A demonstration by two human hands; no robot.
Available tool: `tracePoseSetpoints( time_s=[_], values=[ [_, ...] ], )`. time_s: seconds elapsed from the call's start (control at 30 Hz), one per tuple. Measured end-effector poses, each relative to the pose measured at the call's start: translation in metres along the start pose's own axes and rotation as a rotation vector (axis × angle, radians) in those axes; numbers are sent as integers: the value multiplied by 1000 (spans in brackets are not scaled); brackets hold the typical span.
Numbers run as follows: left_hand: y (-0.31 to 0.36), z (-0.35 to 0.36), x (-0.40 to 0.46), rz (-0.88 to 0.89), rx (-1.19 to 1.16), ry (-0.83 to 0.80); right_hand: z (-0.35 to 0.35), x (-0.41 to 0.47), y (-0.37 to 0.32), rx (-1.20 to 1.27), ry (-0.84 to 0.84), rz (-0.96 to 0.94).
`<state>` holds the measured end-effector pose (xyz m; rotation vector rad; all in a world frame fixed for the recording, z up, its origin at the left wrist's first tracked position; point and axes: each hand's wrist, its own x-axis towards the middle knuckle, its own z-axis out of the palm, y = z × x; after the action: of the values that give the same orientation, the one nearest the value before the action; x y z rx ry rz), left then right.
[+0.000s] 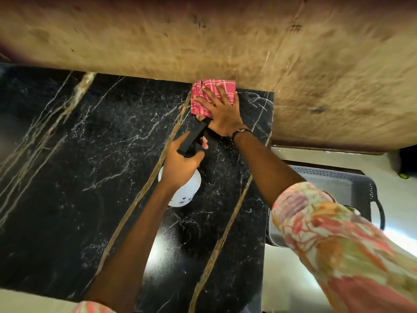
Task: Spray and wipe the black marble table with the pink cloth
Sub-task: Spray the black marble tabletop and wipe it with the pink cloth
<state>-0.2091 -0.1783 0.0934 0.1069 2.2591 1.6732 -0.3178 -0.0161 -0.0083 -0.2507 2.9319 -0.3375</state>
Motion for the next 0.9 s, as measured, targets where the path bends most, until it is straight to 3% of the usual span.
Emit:
tracePoseSetpoints(
  time_s=[0.1, 0.27, 0.47, 0.57, 0.9],
  values=[
    [0, -1, 0, 5, -9, 21, 0, -24, -3, 13, -20, -45],
    [1, 3, 0, -28, 2, 5, 22, -110, 8, 40, 124, -55],
    [0, 1, 4, -63, -42, 25, 41, -197, -8, 84, 237, 327],
    [0, 0, 3, -41, -39, 27, 38, -190, -16, 101, 223, 424],
    [-3, 0, 4, -13, -24, 17, 15, -75, 35, 42, 194, 498]
  ],
)
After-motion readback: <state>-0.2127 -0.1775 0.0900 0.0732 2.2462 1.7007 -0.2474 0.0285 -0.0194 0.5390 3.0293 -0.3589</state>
